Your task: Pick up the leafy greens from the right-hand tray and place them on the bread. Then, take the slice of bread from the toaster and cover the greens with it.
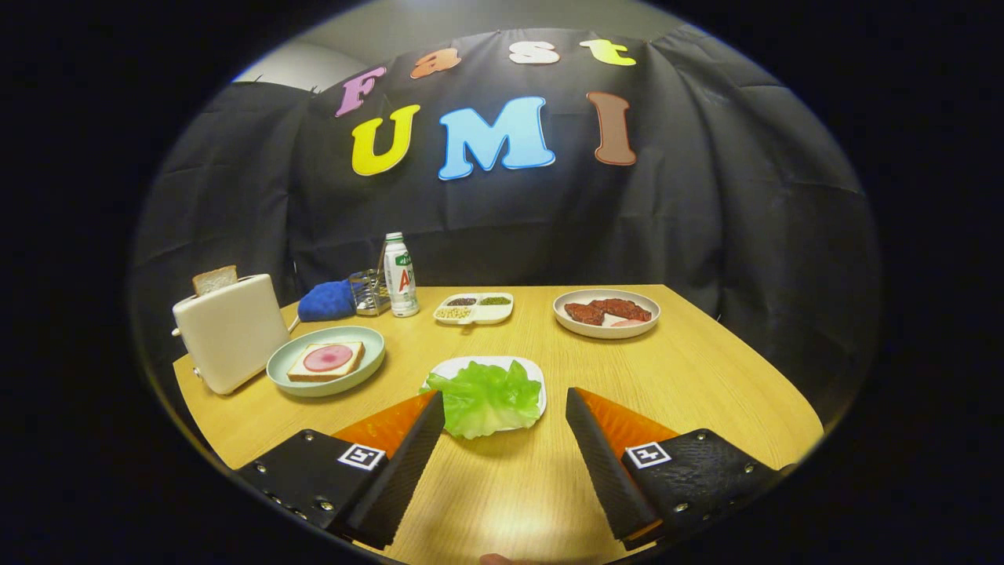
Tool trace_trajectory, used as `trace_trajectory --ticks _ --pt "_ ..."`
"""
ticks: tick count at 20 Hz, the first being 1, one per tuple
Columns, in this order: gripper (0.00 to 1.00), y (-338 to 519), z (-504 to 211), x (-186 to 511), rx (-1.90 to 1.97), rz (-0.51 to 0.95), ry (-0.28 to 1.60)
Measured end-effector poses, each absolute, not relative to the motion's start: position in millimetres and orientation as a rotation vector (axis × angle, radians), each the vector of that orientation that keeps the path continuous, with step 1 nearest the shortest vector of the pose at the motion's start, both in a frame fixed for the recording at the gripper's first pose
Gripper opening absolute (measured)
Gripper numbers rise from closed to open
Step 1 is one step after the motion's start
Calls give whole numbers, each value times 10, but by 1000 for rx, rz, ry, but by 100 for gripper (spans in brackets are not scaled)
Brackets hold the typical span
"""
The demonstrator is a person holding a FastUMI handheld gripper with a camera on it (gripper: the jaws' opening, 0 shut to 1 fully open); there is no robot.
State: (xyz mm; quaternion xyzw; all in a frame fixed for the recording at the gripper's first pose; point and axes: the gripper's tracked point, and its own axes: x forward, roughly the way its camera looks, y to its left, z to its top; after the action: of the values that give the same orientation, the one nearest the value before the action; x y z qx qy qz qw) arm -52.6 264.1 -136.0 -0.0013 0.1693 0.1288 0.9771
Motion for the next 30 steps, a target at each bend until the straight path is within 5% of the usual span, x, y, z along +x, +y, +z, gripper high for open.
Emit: trace_trajectory --ticks 11,14,15,17,20,21,30 --pt "95 2851 -1746 -345 -57 250 508" --pt "65 2856 -1790 -328 -60 249 537" --pt "65 2851 -1762 -305 -35 246 509" --pt "11 2831 -1672 -309 -41 258 482" --pt "16 2878 -1577 -328 -22 281 435" --pt "1 2864 -1611 -324 -71 282 433" --pt "1 2884 -1458 -296 -66 292 382"
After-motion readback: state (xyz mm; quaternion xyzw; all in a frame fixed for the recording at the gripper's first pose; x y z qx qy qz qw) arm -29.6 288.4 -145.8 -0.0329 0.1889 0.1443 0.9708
